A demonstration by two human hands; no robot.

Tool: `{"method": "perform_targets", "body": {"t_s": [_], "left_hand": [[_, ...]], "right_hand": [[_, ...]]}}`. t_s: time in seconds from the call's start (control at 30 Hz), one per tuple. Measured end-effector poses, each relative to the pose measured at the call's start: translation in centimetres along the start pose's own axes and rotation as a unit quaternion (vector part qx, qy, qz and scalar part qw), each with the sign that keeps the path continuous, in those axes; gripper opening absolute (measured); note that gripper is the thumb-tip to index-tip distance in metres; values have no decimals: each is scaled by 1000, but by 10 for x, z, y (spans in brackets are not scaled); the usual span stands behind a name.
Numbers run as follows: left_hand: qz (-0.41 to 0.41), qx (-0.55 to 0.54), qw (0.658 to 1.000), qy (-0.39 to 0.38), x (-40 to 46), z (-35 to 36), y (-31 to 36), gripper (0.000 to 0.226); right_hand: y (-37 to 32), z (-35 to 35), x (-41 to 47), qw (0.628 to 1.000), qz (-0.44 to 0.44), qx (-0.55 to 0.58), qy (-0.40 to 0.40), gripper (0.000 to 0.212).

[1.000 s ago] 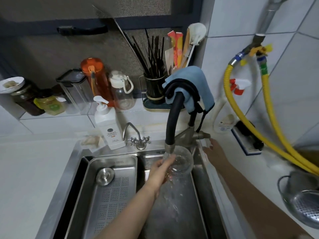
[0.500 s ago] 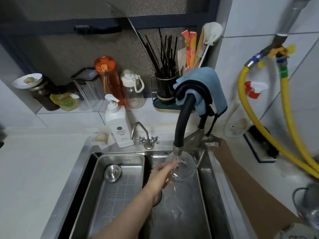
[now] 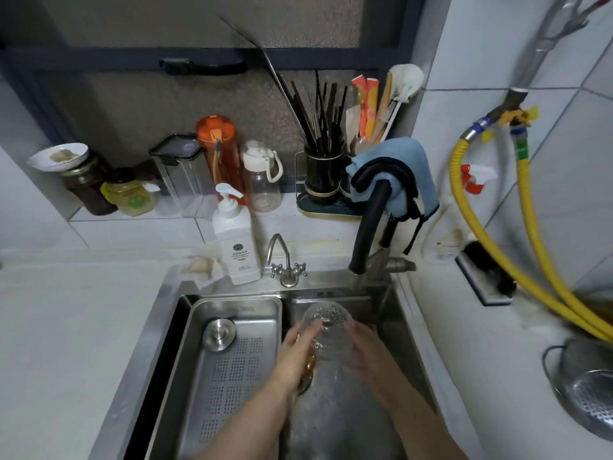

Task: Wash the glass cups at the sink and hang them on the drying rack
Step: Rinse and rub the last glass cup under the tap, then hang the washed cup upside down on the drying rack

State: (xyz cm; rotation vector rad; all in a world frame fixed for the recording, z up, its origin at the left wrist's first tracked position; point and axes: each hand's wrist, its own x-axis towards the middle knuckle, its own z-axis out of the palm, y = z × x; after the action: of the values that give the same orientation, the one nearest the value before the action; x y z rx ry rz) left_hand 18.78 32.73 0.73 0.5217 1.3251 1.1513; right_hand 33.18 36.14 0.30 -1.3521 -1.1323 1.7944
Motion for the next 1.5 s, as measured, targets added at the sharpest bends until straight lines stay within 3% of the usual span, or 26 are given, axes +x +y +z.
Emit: {"method": "perform_targets", "body": {"t_s": [0.07,0.17,0.33,0.47,0.53,0.6,0.7,0.87,0.97,1.1,1.23,1.37,1.5], "left_hand": [[-6,16,1000,-6,-8,-9,-5,47],[-19,33,998,-41,-27,-20,-3,41],[-22,87,992,-87,-46,-29,-1,42],[-10,98,989,-107,-67,-25,4,16],[14,105,989,-104,-78,-22,5,17],[37,106,989,-92,-86,-18,3,28],[70,91,990,-79,-102,-10,6,22],[60,85,993,-52,-125,7,-4,27],[45,90,994,-42,-136,14,-22,18],[43,37,998,-19,-149,13,-43,30],[46,-8,998,33,-162,-6,-47,57],[87,-36,993,69,-183,-44,-29,55],[117,-26,984,128,-211,-105,-10,55]], "right_hand": [[9,15,-12,999,-39,-2,-8,38],[6,31,-32,997,-58,26,37,9],[8,36,-61,987,-119,29,108,8],[12,34,-81,983,-125,14,132,17],[9,33,-90,984,-129,14,121,17],[4,33,-99,984,-140,8,114,15],[0,31,-108,984,-149,2,102,19],[3,17,-121,984,-146,-7,100,22],[15,6,-127,983,-144,-2,114,28],[27,7,-137,983,-162,-30,84,11],[26,33,-149,980,-187,-15,59,26],[17,78,-148,978,-204,-24,25,42],[11,140,-153,978,-200,-41,-46,41]]}}
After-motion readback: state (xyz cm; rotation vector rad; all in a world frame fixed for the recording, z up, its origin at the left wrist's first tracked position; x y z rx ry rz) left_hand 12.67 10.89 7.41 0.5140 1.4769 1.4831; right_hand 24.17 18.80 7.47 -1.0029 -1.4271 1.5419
